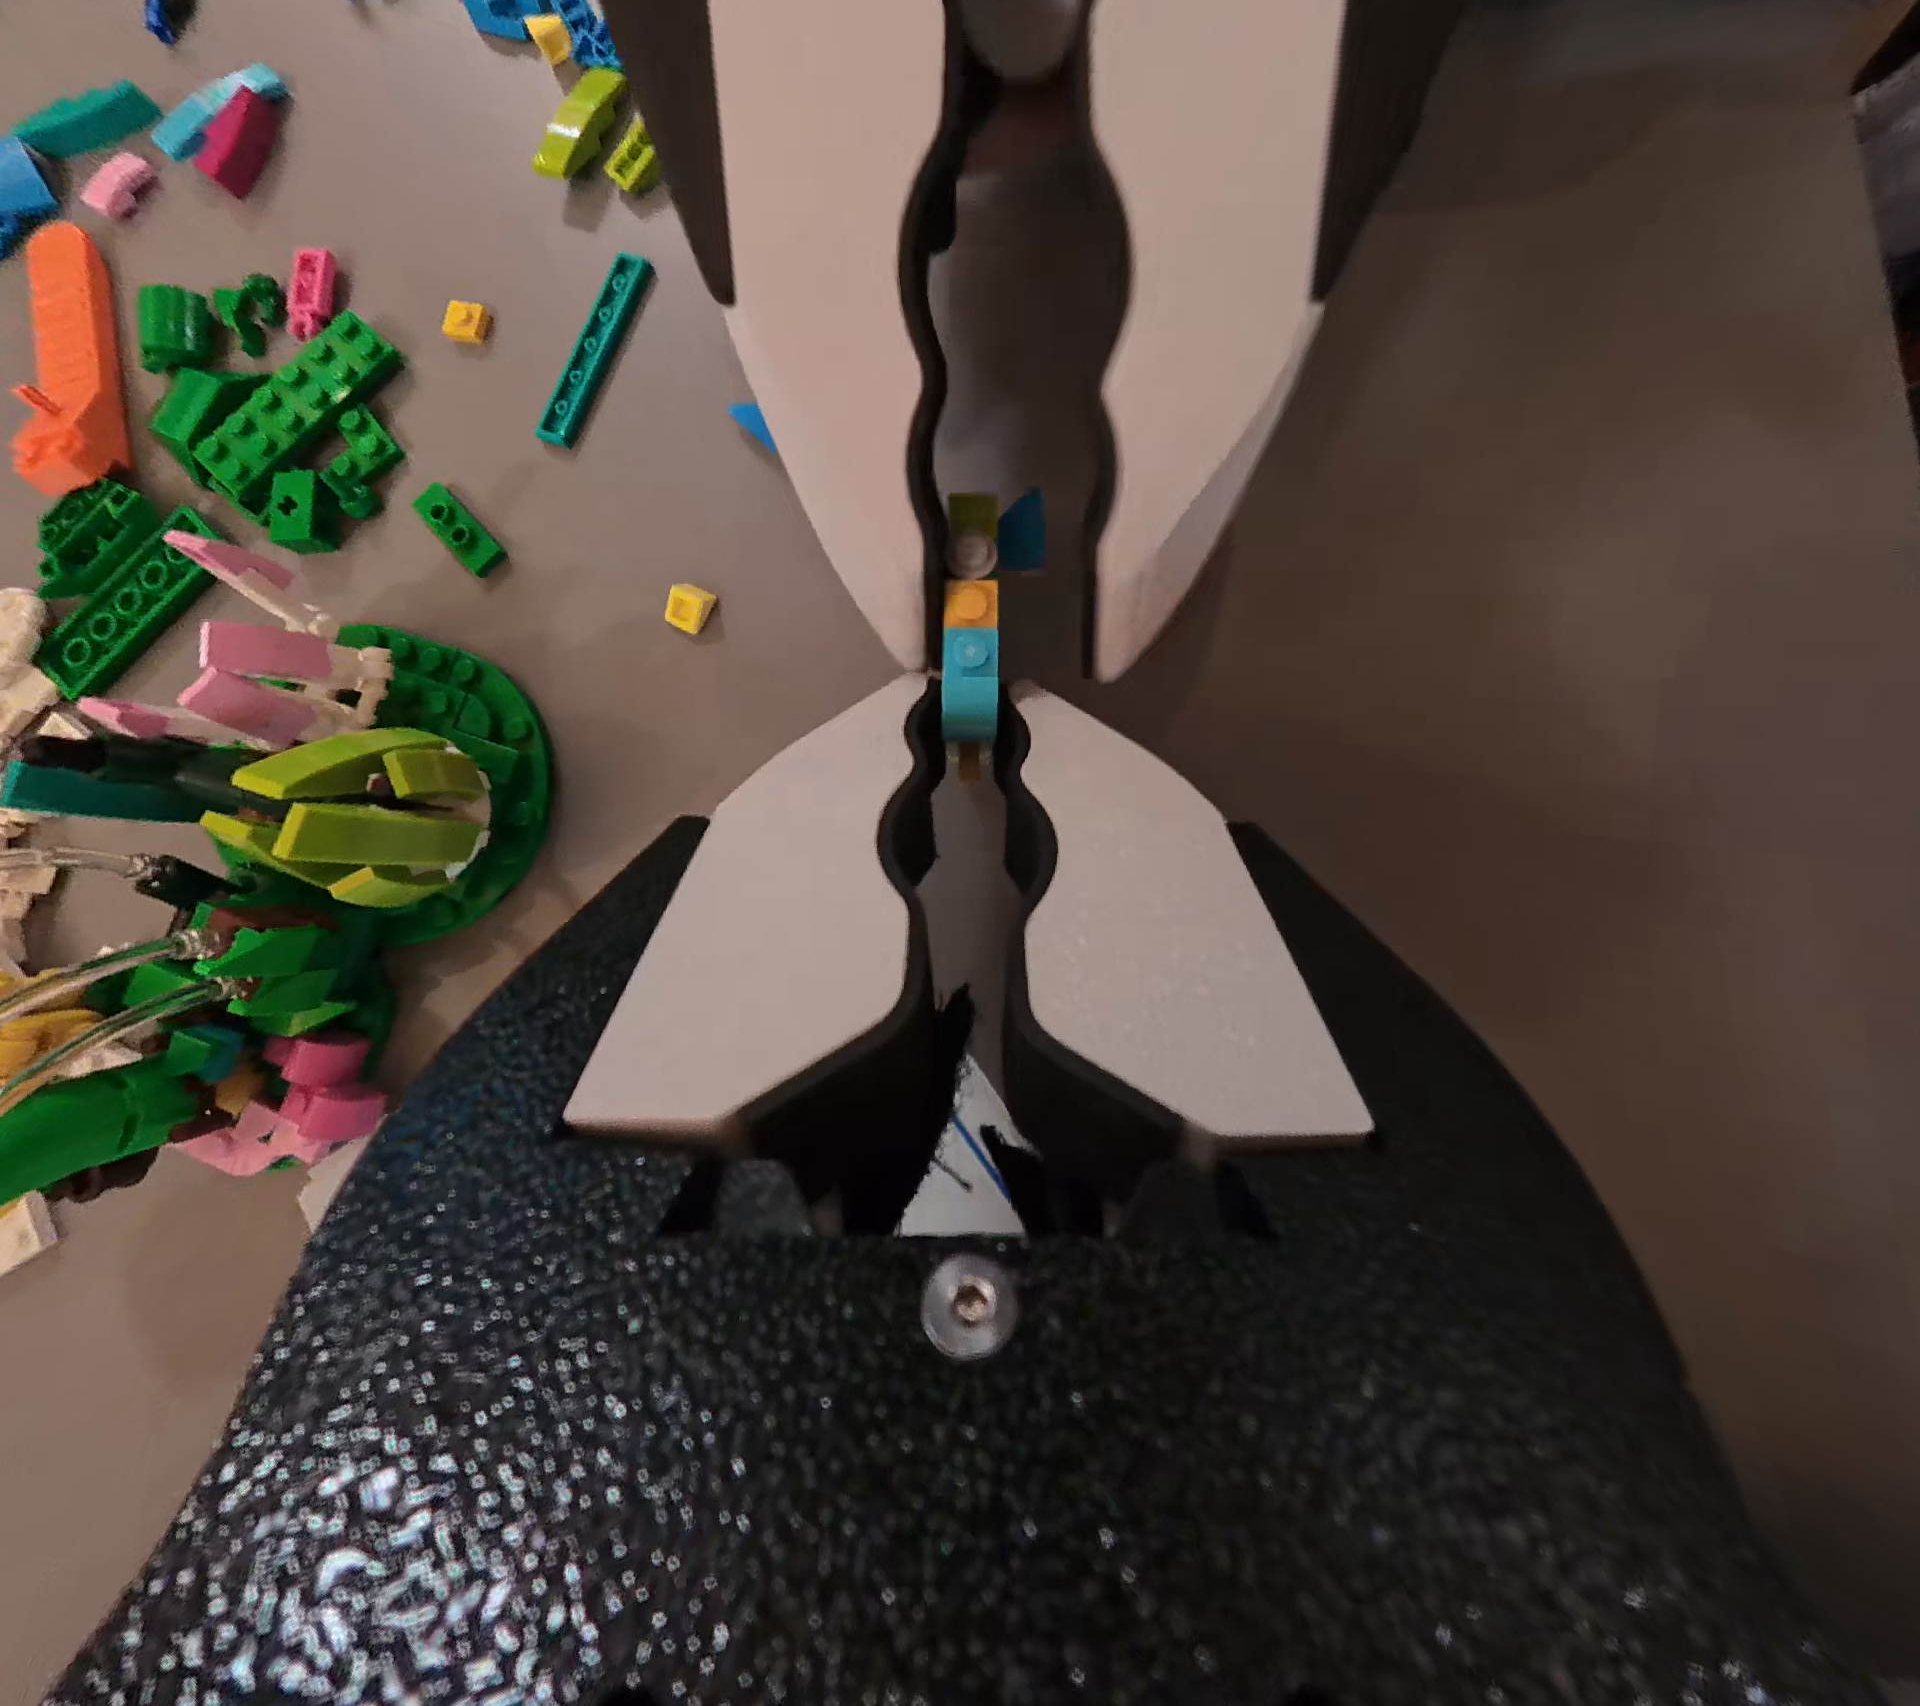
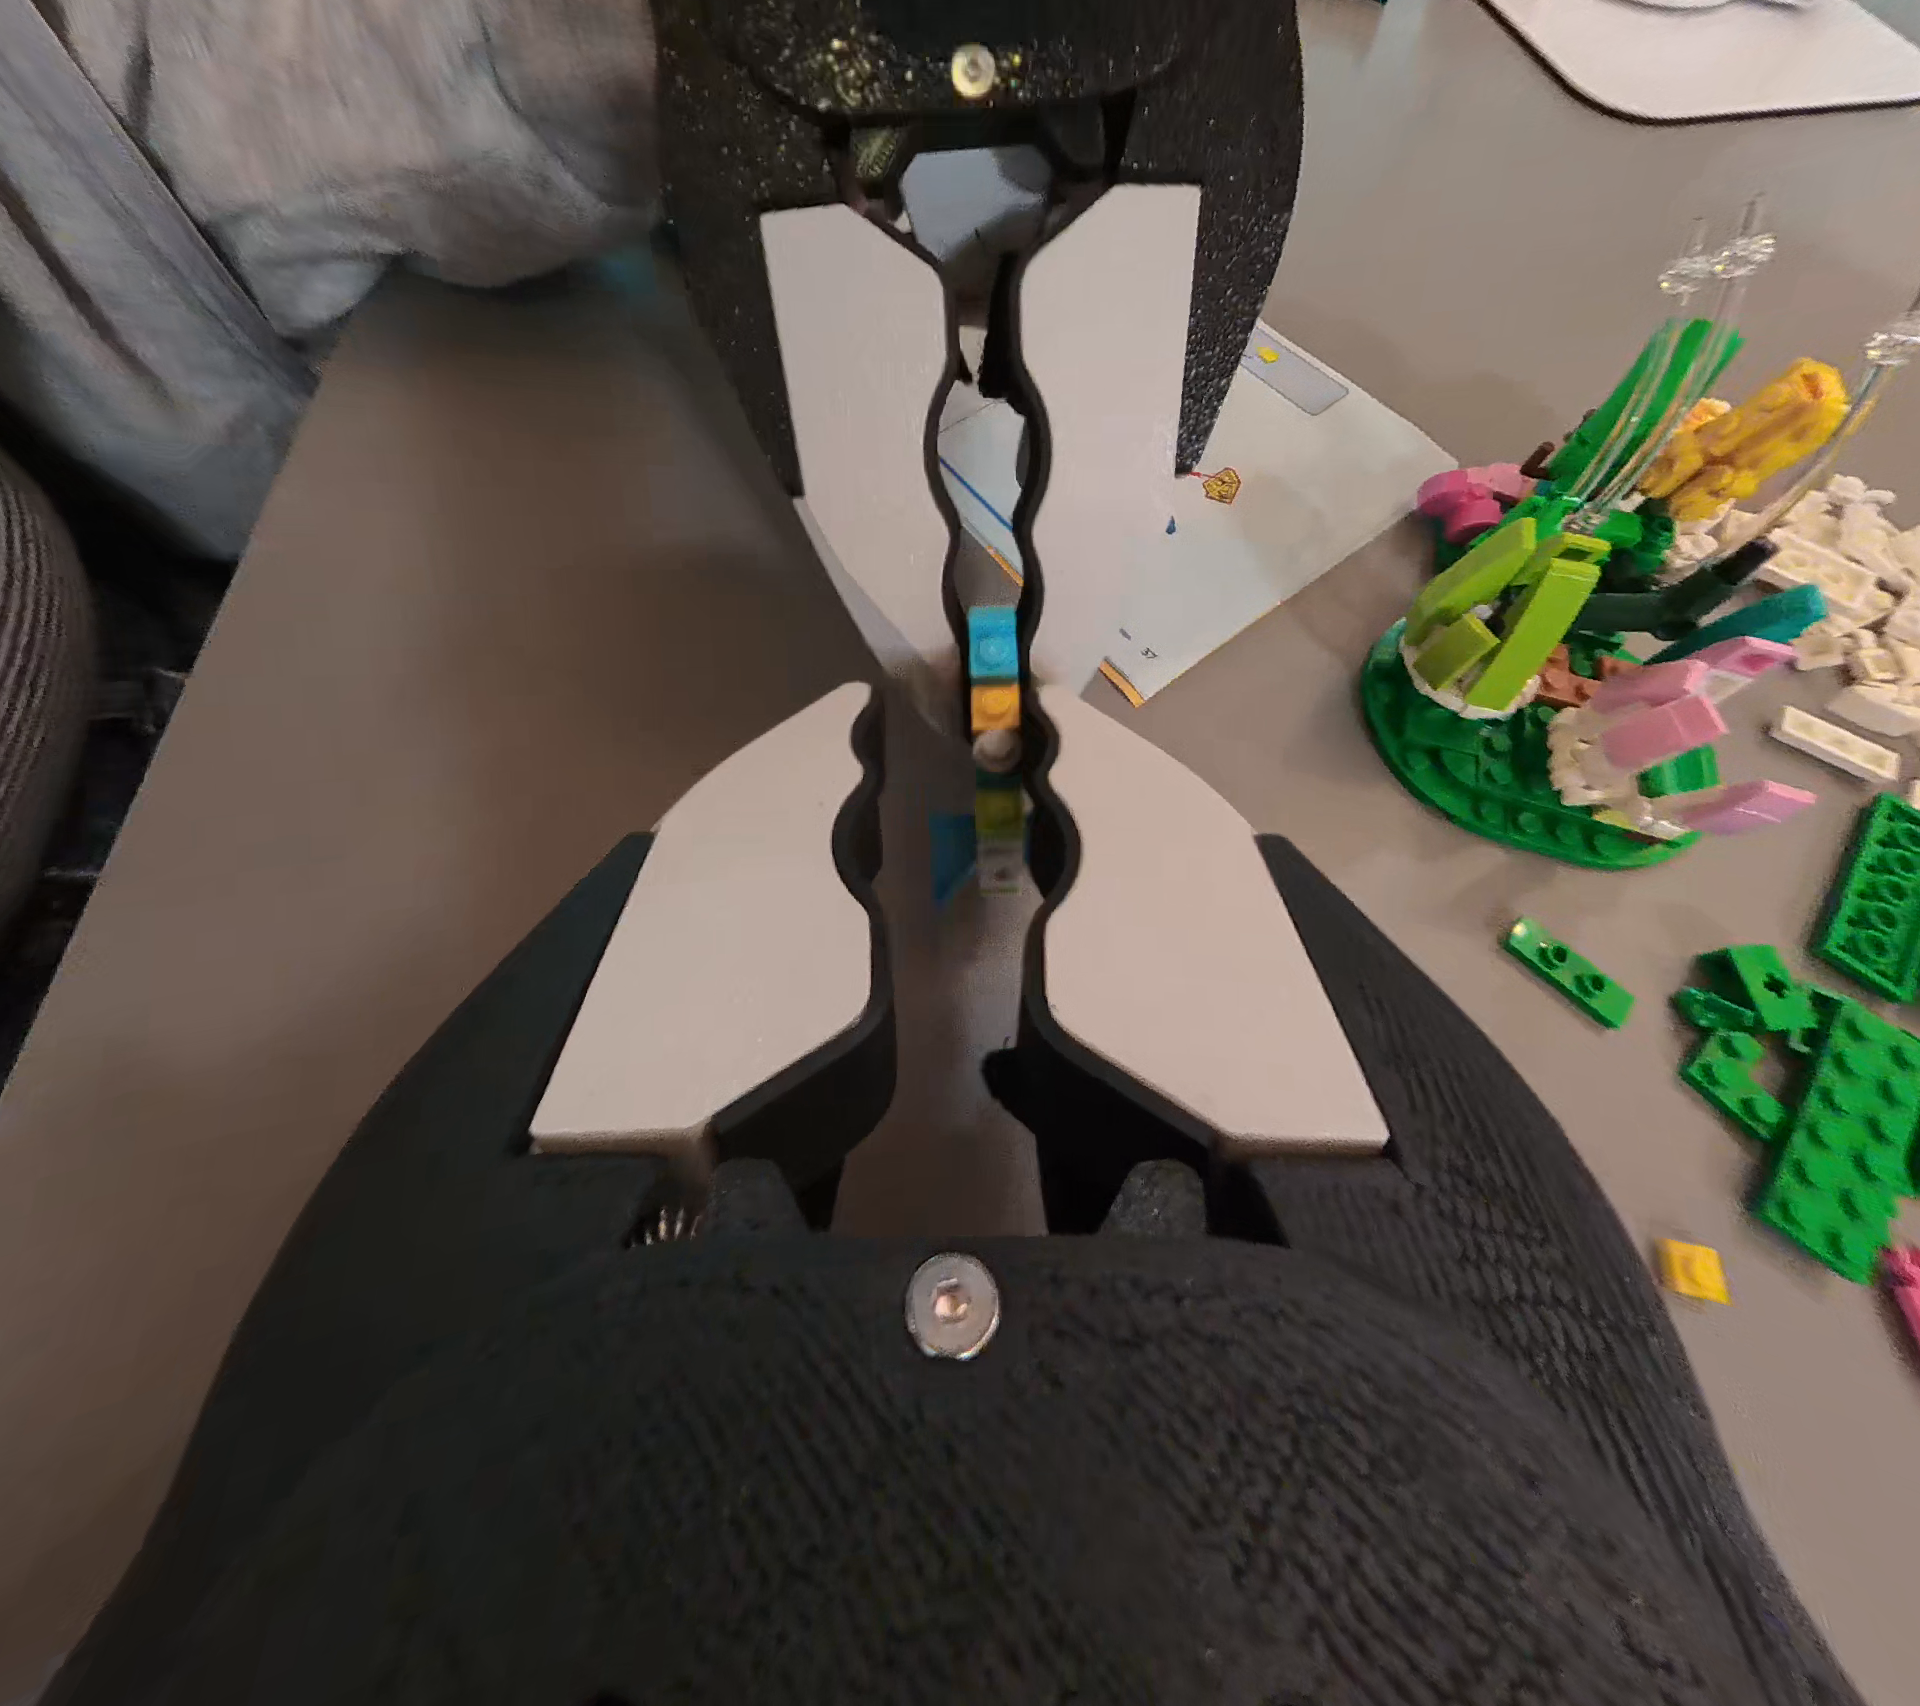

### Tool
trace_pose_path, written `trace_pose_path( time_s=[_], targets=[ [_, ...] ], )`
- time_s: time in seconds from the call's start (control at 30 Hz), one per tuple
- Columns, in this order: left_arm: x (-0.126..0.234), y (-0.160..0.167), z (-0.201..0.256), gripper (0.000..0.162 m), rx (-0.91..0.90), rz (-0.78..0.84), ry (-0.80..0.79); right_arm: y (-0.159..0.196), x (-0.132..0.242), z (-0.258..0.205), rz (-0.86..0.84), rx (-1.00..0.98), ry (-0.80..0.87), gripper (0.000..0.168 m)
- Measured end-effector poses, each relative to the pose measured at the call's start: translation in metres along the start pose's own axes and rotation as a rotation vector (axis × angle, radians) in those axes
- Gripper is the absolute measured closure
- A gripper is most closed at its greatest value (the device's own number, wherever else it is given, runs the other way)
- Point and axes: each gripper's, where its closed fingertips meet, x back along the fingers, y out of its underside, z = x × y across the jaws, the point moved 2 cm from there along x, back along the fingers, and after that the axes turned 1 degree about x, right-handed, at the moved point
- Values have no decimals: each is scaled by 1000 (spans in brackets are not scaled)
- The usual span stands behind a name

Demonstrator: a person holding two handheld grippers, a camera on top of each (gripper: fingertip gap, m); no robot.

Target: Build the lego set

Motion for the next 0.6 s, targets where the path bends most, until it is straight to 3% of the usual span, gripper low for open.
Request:
trace_pose_path(
  time_s=[0.07, 0.17, 0.23, 0.3, 0.37, 0.47, 0.6],
  targets=[
    [-1, 1, -1, 154, -14, 2, -11, 3, 0, 6, -22, 3, 41, 159],
    [1, -5, -8, 151, 36, 74, -39, 0, 6, 12, 5, 26, 100, 162],
    [4, -14, -11, 124, 85, 165, -30, -10, 15, 17, 88, -9, 121, 162],
    [6, -22, -12, 115, 115, 261, -10, -22, 25, 17, 199, -64, 91, 162],
    [10, -32, -11, 123, 117, 368, 18, -31, 34, 15, 287, -99, 58, 162],
    [24, -49, -5, 153, 115, 553, 82, -36, 43, 12, 351, -113, 29, 162],
    [26, -52, -13, 154, 143, 581, 41, -42, 50, 20, 406, -92, 113, 159]
  ],
)
